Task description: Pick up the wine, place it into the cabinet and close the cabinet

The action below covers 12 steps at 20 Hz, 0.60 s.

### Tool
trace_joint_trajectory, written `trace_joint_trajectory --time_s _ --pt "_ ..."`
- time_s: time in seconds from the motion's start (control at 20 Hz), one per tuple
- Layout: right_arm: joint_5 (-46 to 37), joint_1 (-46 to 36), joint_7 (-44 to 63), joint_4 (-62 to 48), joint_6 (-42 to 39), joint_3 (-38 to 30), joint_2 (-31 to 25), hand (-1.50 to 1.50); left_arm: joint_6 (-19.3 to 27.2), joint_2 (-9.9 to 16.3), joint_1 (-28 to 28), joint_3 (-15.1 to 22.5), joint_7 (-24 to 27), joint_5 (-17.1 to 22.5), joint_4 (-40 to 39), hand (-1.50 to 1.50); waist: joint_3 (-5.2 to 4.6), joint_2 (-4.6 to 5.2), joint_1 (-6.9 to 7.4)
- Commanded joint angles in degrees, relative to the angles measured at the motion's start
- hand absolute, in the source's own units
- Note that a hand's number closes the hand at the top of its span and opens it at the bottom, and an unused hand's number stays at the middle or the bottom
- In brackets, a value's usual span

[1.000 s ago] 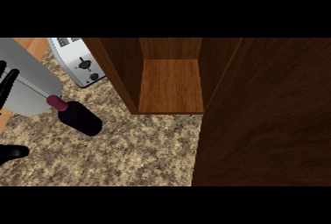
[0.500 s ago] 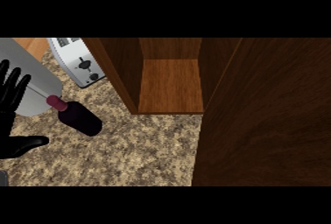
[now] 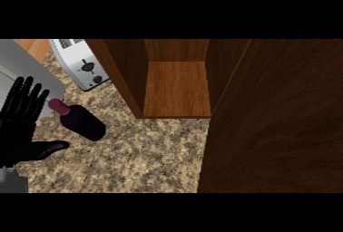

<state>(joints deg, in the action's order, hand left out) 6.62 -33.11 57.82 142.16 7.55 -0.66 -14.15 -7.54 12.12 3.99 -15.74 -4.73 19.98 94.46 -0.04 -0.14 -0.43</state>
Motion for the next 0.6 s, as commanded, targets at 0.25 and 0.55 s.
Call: trace_joint_trajectory --time_s 0.25,0.55 --pt "4.1 1.4 2.4 5.1 0.1 0.5 0.4 -1.50 -2.8 -1.1 1.8 0.3 11.4 -4.5 -13.4 -1.50 0.01 0.12 -0.06" --pt "5.5 -0.2 4.9 6.2 1.2 -2.0 -0.6 -1.50 -3.6 -1.6 1.8 0.7 14.0 -5.8 -17.8 -1.50 0.02 0.02 -0.04"
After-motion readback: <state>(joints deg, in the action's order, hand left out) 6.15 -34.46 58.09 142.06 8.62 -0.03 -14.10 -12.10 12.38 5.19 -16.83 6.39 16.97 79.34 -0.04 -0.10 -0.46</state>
